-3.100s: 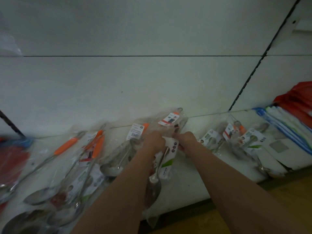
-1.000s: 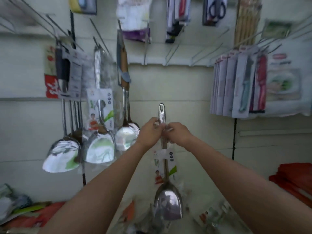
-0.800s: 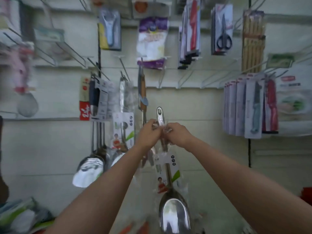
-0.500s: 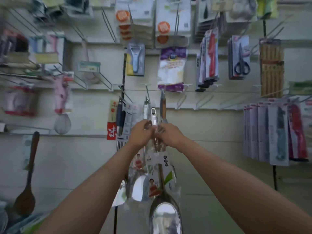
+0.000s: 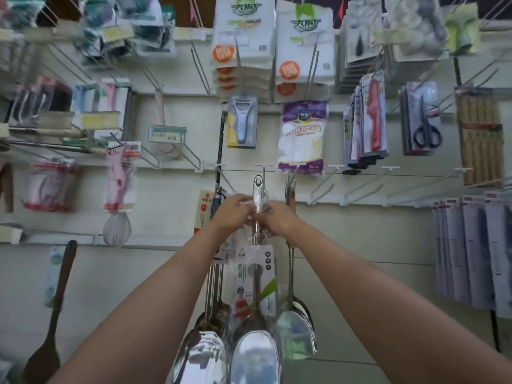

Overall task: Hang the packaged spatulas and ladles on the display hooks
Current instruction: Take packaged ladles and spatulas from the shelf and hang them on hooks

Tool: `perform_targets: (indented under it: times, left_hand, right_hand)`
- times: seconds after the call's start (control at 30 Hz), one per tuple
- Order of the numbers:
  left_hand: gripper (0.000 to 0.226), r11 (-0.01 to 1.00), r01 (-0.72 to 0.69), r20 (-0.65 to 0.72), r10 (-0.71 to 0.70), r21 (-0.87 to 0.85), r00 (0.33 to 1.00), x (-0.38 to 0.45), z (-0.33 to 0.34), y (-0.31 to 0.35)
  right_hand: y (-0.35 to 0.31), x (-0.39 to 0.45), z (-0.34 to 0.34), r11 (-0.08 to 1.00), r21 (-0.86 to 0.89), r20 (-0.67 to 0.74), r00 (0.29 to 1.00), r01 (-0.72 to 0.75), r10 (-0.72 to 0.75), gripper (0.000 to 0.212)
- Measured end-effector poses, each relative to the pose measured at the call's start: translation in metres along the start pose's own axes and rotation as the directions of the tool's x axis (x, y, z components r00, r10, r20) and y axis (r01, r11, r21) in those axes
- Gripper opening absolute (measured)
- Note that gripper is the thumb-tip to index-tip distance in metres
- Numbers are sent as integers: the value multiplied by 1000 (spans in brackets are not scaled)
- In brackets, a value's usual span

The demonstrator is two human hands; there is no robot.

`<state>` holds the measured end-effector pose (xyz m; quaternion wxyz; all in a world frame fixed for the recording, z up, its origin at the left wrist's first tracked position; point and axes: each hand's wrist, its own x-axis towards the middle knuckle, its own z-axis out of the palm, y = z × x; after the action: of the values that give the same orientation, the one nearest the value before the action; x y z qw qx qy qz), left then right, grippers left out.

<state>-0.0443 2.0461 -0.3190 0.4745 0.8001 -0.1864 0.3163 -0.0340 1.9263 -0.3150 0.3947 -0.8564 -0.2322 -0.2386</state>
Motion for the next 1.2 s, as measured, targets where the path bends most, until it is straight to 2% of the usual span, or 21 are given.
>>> perform_targets:
  times: [0.2,0.37,0.5,0.6,0.67,0.77,0.83,0.9,0.97,1.07,1.2]
  left_hand:
    - [39,1000,23,22,-22,-10,1000,11,7,-11]
    - [34,999,-22,-35,20,-41,999,14,13,-15]
    - [25,992,-91,-21,93,93,995,13,24,-26]
    - [27,989,-74,-47,80,124,996,13,31,-34]
    - [30,986,-47,-39,54,158,998,14,35,-37]
    - [33,969,-15,-51,29,248,998,12,37,-40]
    - [33,917,12,-145,50,399,988,5,38,-37]
    - [30,860,-45,-245,194,509,950,-3,37,-31]
    - [24,882,-121,-240,253,456,937,-7,39,-24]
    - [21,929,-129,-122,181,346,976,-10,48,-16]
    - [26,971,-52,-83,73,232,994,-17,64,-9]
  right_hand:
    - [15,14,7,993,102,-36,998,-54,58,26]
    - [17,22,5,991,103,-36,996,-83,87,27]
    - [25,24,9,992,79,-37,994,-102,105,31]
    - [29,27,15,989,103,-65,992,-104,111,29]
    - [26,31,21,990,84,-95,988,-117,125,13]
    - [25,36,28,986,-18,-168,973,-166,161,50]
    - [25,35,31,978,-13,-172,964,-207,202,55]
    - [24,30,29,974,27,-143,963,-227,228,53]
    - [28,25,26,978,-13,-126,970,-210,206,52]
    - [35,12,16,989,-86,-75,991,-117,111,61]
    - [44,-5,-4,989,72,7,992,-127,127,61]
